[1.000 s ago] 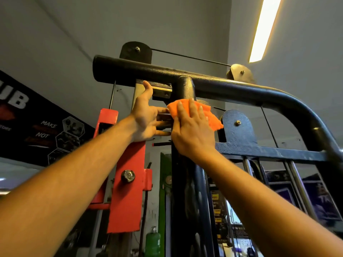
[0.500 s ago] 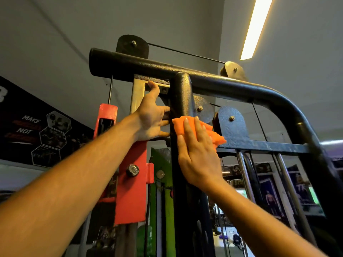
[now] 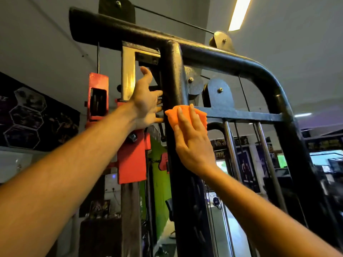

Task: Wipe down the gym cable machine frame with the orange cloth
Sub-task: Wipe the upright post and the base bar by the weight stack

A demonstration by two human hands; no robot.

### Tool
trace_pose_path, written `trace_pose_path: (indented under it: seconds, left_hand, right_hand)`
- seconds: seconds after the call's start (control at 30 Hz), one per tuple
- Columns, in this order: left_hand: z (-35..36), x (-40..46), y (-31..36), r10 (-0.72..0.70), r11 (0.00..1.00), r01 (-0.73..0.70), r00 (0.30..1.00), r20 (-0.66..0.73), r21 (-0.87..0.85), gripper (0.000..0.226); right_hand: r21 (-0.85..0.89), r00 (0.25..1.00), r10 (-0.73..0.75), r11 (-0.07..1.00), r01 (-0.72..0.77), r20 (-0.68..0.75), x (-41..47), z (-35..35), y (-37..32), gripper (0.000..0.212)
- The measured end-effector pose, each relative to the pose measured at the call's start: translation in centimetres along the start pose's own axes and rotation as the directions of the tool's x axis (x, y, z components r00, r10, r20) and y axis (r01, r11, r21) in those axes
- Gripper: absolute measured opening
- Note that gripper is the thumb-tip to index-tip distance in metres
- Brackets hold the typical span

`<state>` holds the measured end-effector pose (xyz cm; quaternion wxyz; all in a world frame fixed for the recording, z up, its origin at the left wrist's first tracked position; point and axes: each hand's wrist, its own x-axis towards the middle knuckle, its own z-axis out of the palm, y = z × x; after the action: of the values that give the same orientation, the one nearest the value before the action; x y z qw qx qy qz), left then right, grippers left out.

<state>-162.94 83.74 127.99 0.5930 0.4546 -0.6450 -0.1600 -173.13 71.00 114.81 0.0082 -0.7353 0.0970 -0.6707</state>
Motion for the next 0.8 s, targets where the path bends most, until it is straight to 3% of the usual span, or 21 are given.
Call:
trace_pose_path:
  seconds: [0.17, 0.33, 0.5, 0.67, 0.8]
  left_hand:
    - [0.1, -0.4, -0.1, 0.002, 1.0, -0.002, 1.0, -0.017, -0.007, 0.119]
    - [0.4, -1.0, -0.8, 0.003, 0.999, -0.004, 0.999, -0.036, -0.039, 0.118]
    - [2.0, -1.7, -1.1, 0.011, 1.0, -0.009, 0.993, -0.117, 0.018, 0.077]
    - [3.0, -2.1, -1.5, -0.014, 0.996, 0.029, 0.982, -0.186, 0.081, 0.087]
    - [3.2, -2.9, -2.2, -0.046, 0.996, 0.061, 0.974, -0.22, 0.059, 0.091]
  right_hand:
    - [-0.026, 0.999, 0.026, 0.999, -0.026, -0.027, 4.7, -0.6, -1.6, 0.06]
    - [-0.01, 0.999, -0.013, 1.0, 0.013, -0.049, -2.7, 1.0, -0.6, 0.061]
    - [0.001, 0.999, 0.039, 0.999, -0.039, -0.006, -4.1, 0.7, 0.7, 0.061]
    - [0.031, 1.0, 0.014, 0.999, -0.014, 0.0, 1.3, -0.1, -0.3, 0.063]
    - [0.006, 0.997, -0.082, 0.997, 0.082, 0.004, -4.5, 0.6, 0.7, 0.066]
